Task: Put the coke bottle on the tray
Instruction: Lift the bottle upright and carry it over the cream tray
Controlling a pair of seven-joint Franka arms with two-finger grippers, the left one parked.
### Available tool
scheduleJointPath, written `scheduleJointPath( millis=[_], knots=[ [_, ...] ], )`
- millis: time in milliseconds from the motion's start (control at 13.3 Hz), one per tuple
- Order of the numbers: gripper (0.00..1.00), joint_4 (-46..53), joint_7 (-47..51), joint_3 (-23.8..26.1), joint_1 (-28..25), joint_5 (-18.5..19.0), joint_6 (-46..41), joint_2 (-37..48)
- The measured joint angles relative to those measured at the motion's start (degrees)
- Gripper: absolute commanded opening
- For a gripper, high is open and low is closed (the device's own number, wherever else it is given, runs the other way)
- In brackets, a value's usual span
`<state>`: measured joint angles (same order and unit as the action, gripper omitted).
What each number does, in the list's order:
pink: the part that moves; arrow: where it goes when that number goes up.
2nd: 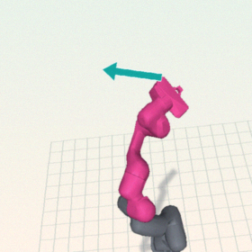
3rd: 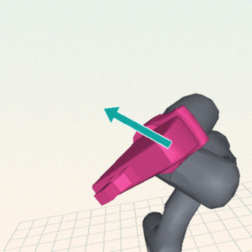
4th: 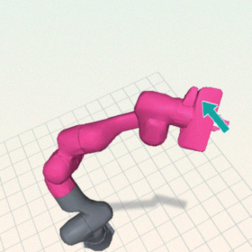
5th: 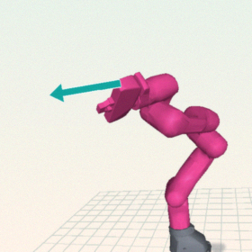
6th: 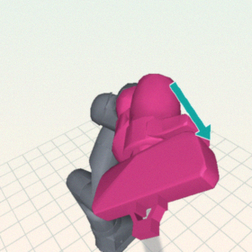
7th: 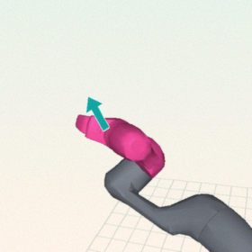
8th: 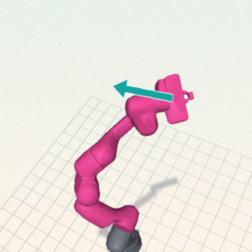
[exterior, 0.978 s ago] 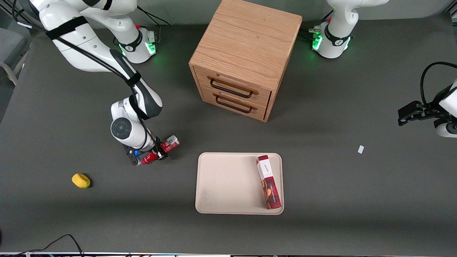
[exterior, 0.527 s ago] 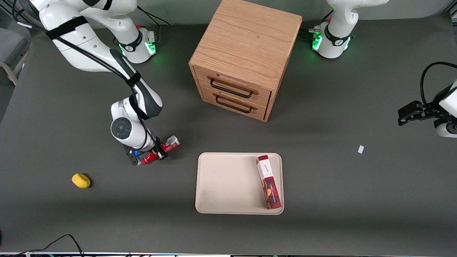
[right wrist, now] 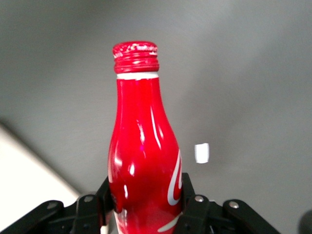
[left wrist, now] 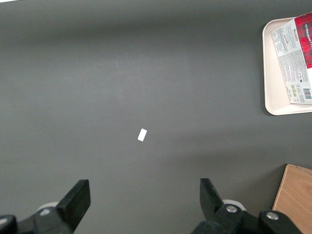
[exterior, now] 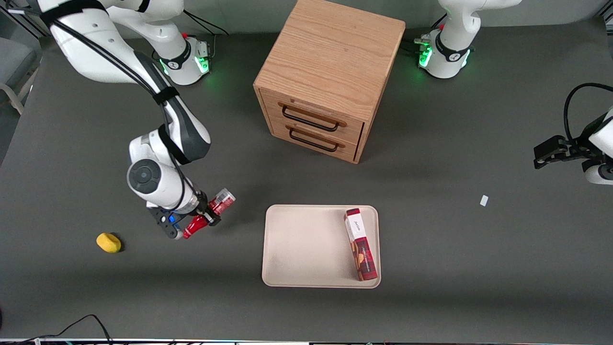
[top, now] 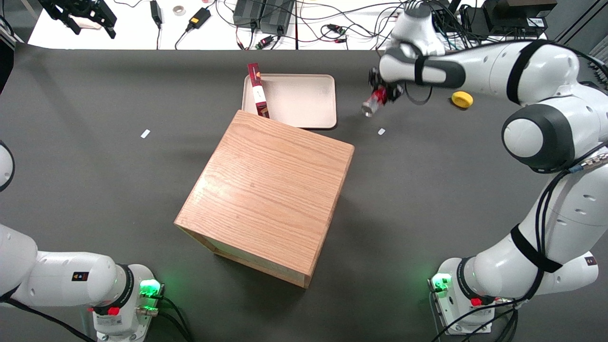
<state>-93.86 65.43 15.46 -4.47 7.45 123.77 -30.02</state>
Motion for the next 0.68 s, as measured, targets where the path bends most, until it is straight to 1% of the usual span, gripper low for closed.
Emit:
scheduleJointPath(
  millis=[151, 301, 452, 527, 677],
  knots=[
    [0.0, 8.2, -7.3, 1.0, -0.7, 3.2, -6.7, -0.7],
    [0.0, 16.0, -12.0, 2.3, -2.3, 4.8, -9.7, -3.8],
    [0.0, 24.0, -14.1, 3.0, -6.0, 5.4, -9.2, -10.2],
    [0.0, 27.6, -16.0, 3.0, -8.1, 5.6, -7.5, -13.9],
    [0.0, 31.5, -21.3, 3.1, -11.2, 5.8, -1.4, -19.8]
  ],
)
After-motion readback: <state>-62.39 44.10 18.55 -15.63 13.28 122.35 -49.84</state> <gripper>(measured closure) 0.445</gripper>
